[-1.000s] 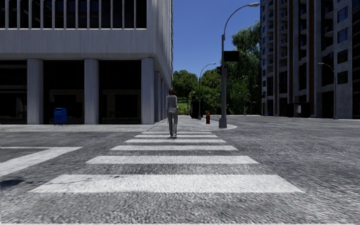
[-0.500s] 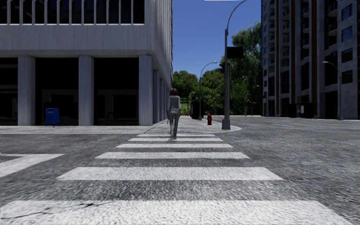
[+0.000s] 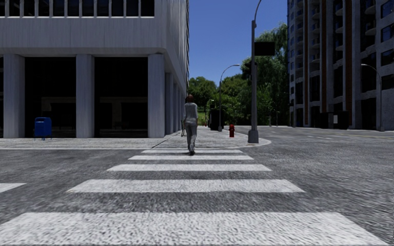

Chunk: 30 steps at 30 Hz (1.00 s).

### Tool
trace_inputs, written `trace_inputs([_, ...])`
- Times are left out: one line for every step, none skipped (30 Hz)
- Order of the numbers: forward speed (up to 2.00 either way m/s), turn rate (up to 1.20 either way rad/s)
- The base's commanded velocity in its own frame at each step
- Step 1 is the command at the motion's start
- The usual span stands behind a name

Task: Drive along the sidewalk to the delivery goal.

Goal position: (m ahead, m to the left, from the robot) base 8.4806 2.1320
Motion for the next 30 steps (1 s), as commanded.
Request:
trace_inputs([2.0, 0.0])
trace_inputs([2.0, 0.0])
trace_inputs([2.0, 0.0])
trace_inputs([2.0, 0.0])
trace_inputs([2.0, 0.0])
trace_inputs([2.0, 0.0])
trace_inputs([2.0, 0.0])
trace_inputs([2.0, 0.0])
trace_inputs([2.0, 0.0])
trace_inputs([2.0, 0.0])
trace_inputs([2.0, 0.0])
trace_inputs([2.0, 0.0])
trace_inputs([2.0, 0.0])
trace_inputs([2.0, 0.0])
trace_inputs([2.0, 0.0])
trace_inputs([2.0, 0.0])
trace_inputs([2.0, 0.0])
trace_inputs([2.0, 0.0])
trace_inputs([2.0, 0.0])
trace_inputs([2.0, 0.0])
trace_inputs([2.0, 0.0])
trace_inputs([2.0, 0.0])
trace_inputs([2.0, 0.0])
trace_inputs([2.0, 0.0])
trace_inputs([2.0, 0.0])
trace_inputs([2.0, 0.0])
trace_inputs([2.0, 0.0])
trace_inputs([2.0, 0.0])
trace_inputs([2.0, 0.0])
trace_inputs([2.0, 0.0])
